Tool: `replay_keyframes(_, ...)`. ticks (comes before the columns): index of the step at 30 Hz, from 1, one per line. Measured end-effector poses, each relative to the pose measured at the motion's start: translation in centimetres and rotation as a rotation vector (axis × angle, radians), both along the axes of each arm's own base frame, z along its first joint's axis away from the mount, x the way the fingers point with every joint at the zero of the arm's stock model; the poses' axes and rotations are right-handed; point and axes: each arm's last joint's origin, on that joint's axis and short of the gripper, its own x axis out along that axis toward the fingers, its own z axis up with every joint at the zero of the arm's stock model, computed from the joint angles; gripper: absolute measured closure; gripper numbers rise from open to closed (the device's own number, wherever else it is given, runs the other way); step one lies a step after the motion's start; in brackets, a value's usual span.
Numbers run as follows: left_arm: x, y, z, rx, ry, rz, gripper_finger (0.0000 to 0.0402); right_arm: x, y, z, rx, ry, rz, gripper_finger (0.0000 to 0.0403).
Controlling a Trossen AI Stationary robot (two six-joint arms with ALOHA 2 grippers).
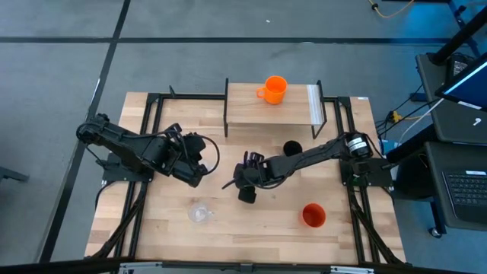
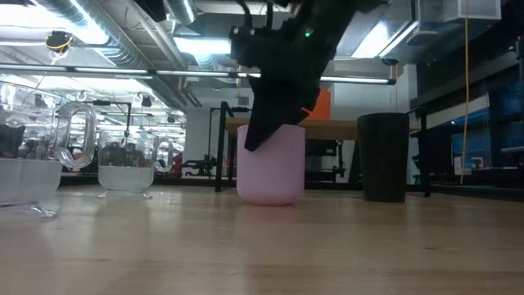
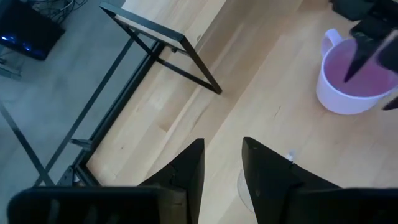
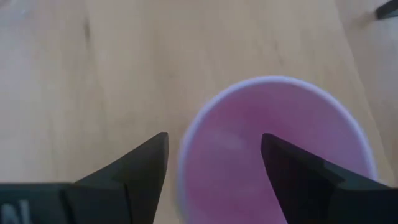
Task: Stack small to large cups/mugs on shelf
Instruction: Put the purple mug on the shelf
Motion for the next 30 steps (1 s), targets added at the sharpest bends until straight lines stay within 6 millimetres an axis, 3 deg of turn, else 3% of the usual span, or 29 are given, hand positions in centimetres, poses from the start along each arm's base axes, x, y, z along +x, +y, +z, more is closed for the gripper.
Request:
replay_keyframes(7,0.0,0.0,0.0,0.000,0.001,0.000,0.0300,0.1,-0.5,-0.1,0.032,0.007,-0.012,0.0165)
replay_keyframes(17,0.1,0.0,0.0,-0.002,-0.007,0.000,0.0300,0.1,-0.5,-0.5,0.052,0.038,0.036,0.0269)
replay_keyframes(23,0.1,0.0,0.0,-0.002,-0.006,-0.001,0.0300,-0.1,-0.1,-0.5,0.063,0.086,0.237,0.0382)
replay_keyframes(30,0.1,0.0,0.0,-0.001,-0.004,-0.002,0.0300,-1.4,2.1,0.9,-0.013,0.204,0.602,0.0384)
